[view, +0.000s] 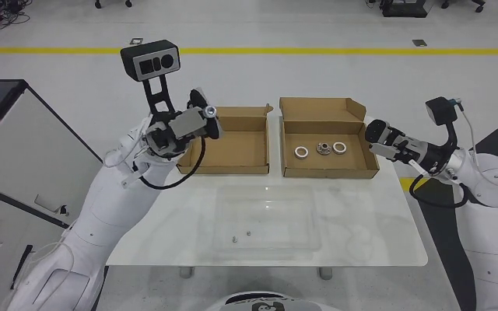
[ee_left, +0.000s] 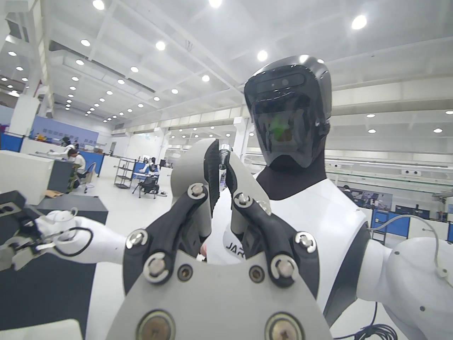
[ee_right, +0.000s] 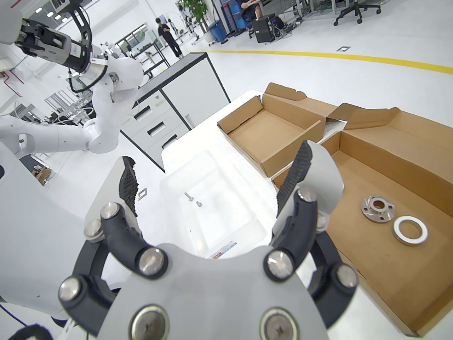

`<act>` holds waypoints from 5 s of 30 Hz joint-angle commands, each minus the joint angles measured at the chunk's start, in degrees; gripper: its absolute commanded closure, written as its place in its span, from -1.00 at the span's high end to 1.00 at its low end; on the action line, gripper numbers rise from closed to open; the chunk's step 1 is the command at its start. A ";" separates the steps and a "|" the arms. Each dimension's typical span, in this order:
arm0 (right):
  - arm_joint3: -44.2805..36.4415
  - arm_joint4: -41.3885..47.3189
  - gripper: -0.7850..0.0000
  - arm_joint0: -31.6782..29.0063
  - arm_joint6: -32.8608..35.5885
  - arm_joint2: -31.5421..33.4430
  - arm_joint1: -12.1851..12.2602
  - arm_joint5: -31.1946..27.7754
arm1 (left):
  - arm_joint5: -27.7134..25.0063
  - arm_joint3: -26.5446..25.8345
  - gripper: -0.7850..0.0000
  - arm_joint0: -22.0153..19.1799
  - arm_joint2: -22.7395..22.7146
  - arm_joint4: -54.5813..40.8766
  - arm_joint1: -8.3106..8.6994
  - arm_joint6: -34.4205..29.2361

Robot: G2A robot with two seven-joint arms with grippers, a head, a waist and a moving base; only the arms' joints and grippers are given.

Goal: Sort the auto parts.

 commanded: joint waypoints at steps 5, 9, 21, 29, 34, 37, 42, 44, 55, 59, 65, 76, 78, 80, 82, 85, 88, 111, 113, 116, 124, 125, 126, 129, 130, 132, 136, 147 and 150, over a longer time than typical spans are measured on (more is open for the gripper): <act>0.00 0.00 1.00 0.00 0.00 0.00 0.00 0.00 | 0.52 0.56 -1.00 0.87 -1.27 3.62 0.00 -0.51; 0.00 0.00 1.00 0.00 0.00 0.00 0.00 0.00 | 0.58 0.43 -1.00 1.21 -1.75 5.34 0.04 -0.57; 0.00 0.00 1.00 0.00 0.00 0.00 0.00 0.00 | 0.39 -4.59 -1.00 1.29 -1.37 -4.75 -1.23 -0.40; 0.00 0.00 1.00 0.00 0.00 0.00 0.00 0.00 | 3.10 -3.83 -1.00 1.50 -2.84 -2.86 -1.73 -3.10; 0.00 0.00 1.00 0.00 0.00 0.00 0.00 0.00 | 3.10 -3.83 -1.00 1.50 -2.84 -2.86 -1.73 -3.10; 0.00 0.00 1.00 0.00 0.00 0.00 0.00 0.00 | 3.10 -3.83 -1.00 1.50 -2.84 -2.86 -1.73 -3.10; 0.00 0.00 1.00 0.00 0.00 0.00 0.00 0.00 | 5.01 -4.22 -1.00 2.06 -3.18 -1.08 -1.75 -1.85; 0.00 0.00 1.00 0.00 0.00 0.00 0.00 0.00 | 7.05 -4.19 -1.00 2.28 -3.44 0.95 -1.79 -1.19; 0.00 0.00 1.00 0.00 0.00 0.00 0.00 0.00 | 21.31 -1.24 -1.00 1.42 -4.72 23.06 -1.42 1.82; 0.00 0.00 1.00 0.00 0.00 0.00 0.00 0.00 | 25.31 -0.67 -1.00 0.86 -4.40 28.84 -1.37 2.27; 0.00 0.00 1.00 0.00 0.00 0.00 0.00 0.00 | 34.49 -0.11 -1.00 -1.33 -3.30 40.99 -0.97 -0.88; 0.00 0.00 1.00 0.00 0.00 0.00 0.00 0.00 | 46.34 2.25 -1.00 -5.17 2.10 56.97 -0.82 -7.38; 0.00 0.00 1.00 0.00 0.00 0.00 0.00 0.00 | 47.28 3.07 -1.00 -5.67 3.14 59.59 -0.86 -7.91; 0.00 0.00 1.00 0.00 0.00 0.00 0.00 0.00 | 48.23 4.30 -1.00 -6.31 4.28 61.64 -0.96 -8.47; 0.00 0.00 1.00 0.00 0.00 0.00 0.00 0.00 | 48.98 5.82 -1.00 -7.59 5.95 65.23 -1.11 -9.66; 0.00 0.00 1.00 0.00 0.00 0.00 0.00 0.00 | 49.57 8.75 -1.00 -9.96 8.74 68.02 -1.74 -10.26; 0.00 0.00 1.00 0.00 0.00 0.00 0.00 0.00 | 49.97 12.50 -1.00 -13.06 12.23 70.66 -2.79 -10.20; 0.00 0.00 1.00 0.00 0.00 0.00 0.00 0.00 | 50.73 53.80 -1.00 -33.10 39.85 86.14 -20.65 -5.38; 0.00 0.00 1.00 0.00 0.00 0.00 0.00 0.00 | 50.18 57.54 -1.00 -33.35 40.94 86.53 -22.34 -4.91; 0.00 0.00 1.00 0.00 0.00 0.00 0.00 0.00 | 49.26 62.42 -1.00 -33.50 42.31 87.12 -24.80 -4.26; 0.00 0.00 1.00 0.00 0.00 0.00 0.00 0.00 | 47.31 72.42 -1.00 -32.87 45.05 89.70 -30.60 -2.14; 0.00 0.00 1.00 0.00 0.00 0.00 0.00 0.00 | 47.26 73.38 -1.00 -32.90 45.35 90.32 -31.25 -1.71; 0.00 0.00 1.00 0.00 0.00 0.00 0.00 0.00 | 47.26 74.37 -1.00 -32.76 45.56 90.71 -31.88 -1.19; 0.00 0.00 1.00 0.00 0.00 0.00 0.00 0.00 | 46.70 77.04 -1.00 -32.48 46.19 92.01 -33.65 -0.17; 0.00 0.00 1.00 0.00 0.00 0.00 0.00 0.00 | 46.52 77.87 -1.00 -32.42 46.24 92.16 -34.19 0.10; 0.00 0.00 1.00 0.00 0.00 0.00 0.00 0.00 | 46.26 79.58 -1.00 -32.21 46.51 92.91 -35.22 0.72; 0.00 0.00 1.00 0.00 0.00 0.00 0.00 0.00 | 45.54 82.77 -1.00 -31.77 46.63 93.62 -37.03 1.86; 0.00 0.00 1.00 0.00 0.00 0.00 0.00 0.00 | 43.79 89.05 -0.47 -31.37 45.51 93.36 -40.32 3.18; 0.00 0.00 1.00 0.00 0.00 0.00 0.00 0.00 | 43.37 90.51 0.44 -31.63 44.75 92.53 -40.72 3.40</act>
